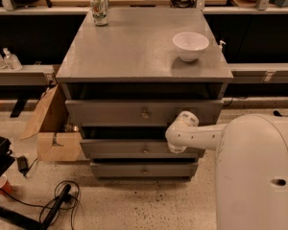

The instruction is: Open middle drawer

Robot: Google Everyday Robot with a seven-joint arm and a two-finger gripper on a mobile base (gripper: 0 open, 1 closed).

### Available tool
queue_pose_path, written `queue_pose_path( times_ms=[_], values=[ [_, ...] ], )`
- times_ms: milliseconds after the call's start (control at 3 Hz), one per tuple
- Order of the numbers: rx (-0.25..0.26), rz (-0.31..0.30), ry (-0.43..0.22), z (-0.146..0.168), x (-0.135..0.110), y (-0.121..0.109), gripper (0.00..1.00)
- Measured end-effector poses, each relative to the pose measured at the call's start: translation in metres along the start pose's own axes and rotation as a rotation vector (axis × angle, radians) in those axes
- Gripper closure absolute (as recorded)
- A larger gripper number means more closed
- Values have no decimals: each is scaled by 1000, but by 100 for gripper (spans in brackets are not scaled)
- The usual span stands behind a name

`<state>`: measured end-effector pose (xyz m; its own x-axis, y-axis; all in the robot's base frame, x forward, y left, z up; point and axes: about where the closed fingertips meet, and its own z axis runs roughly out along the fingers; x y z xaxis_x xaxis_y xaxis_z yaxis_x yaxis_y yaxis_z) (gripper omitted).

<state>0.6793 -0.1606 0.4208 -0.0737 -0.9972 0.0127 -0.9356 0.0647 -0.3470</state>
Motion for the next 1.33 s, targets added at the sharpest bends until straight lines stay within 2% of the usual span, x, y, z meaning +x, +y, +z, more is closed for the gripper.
queue_pose_path(
  times_ms=[667, 1000, 1333],
  values=[
    [0, 0, 0, 0, 0, 0, 100],
    [0, 0, 0, 0, 0, 0, 82],
    [0, 0, 0, 0, 0, 0, 57]
  ],
)
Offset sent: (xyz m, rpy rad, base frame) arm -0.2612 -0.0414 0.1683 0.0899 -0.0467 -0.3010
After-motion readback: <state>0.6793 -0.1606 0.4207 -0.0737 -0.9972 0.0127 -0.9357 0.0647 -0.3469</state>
